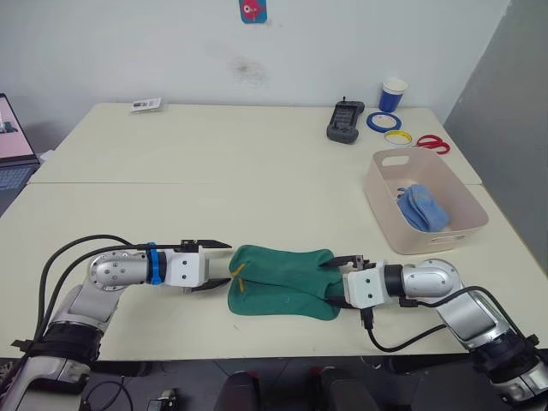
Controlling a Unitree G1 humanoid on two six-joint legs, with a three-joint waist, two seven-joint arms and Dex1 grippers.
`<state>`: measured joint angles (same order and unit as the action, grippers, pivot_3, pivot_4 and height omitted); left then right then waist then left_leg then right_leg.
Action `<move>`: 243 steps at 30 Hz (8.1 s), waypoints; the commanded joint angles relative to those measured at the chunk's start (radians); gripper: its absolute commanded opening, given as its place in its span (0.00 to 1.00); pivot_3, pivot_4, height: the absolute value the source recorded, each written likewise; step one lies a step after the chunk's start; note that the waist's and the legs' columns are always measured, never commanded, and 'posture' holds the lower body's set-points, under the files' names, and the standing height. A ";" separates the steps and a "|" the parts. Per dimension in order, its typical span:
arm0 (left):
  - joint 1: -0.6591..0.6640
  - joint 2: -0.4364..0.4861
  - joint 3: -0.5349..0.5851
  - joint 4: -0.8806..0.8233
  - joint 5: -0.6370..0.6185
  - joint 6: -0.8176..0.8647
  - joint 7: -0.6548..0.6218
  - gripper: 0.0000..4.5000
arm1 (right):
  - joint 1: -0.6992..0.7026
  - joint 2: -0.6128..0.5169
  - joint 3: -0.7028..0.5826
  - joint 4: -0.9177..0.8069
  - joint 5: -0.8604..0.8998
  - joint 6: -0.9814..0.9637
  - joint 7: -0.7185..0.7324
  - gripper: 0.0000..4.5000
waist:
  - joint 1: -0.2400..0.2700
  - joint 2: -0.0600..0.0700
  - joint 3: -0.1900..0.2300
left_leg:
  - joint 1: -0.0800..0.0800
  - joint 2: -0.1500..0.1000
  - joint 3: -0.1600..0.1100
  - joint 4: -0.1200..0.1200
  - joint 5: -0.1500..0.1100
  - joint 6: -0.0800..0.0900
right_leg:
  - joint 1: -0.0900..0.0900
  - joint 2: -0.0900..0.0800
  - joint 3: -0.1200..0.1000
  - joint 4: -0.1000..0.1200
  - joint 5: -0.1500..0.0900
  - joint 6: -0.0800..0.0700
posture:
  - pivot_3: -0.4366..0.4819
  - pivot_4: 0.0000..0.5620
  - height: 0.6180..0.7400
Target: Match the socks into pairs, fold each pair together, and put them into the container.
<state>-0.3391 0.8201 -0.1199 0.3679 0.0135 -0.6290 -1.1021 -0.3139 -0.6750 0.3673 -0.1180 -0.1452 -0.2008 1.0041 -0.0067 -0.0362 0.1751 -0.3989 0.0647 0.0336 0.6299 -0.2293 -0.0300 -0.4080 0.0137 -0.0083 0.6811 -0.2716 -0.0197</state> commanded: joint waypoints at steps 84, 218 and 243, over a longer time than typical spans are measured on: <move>0.166 0.083 0.108 -0.532 -0.599 1.469 0.048 0.00 | -0.249 0.077 -0.140 0.049 0.766 1.245 -0.065 0.01 | -0.021 0.000 0.000 | 0.000 0.001 -0.004 0.000 0.000 0.001 | 0.001 0.000 -0.001 0.000 -0.001 -0.001 | 0.48 0.27 1.00; 0.184 -0.098 -0.148 -0.535 -0.220 1.073 0.091 0.00 | -0.230 0.110 -0.217 -0.194 1.002 1.581 -0.141 0.01 | -0.023 0.010 -0.016 | 0.002 0.000 -0.005 -0.001 -0.001 0.001 | 0.003 0.002 -0.001 -0.001 -0.001 -0.001 | 0.48 0.27 1.00; 0.174 -0.110 -0.118 -0.558 -0.247 1.122 0.094 0.00 | -0.317 0.334 -0.140 -0.026 0.917 1.507 -0.197 0.72 | -0.022 0.010 -0.016 | 0.001 0.000 -0.005 -0.001 -0.001 0.001 | 0.002 0.001 -0.001 -0.001 -0.001 -0.001 | 0.48 0.27 1.00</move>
<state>-0.1708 0.7081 -0.2280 -0.2263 -0.2528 0.4708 -1.0192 -0.6098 -0.3458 0.2541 -0.1266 0.7485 1.3048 0.8011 -0.0287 -0.0266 0.1590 -0.3981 0.0650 0.0290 0.6289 -0.2301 -0.0286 -0.4061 0.0147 -0.0090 0.6801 -0.2724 -0.0203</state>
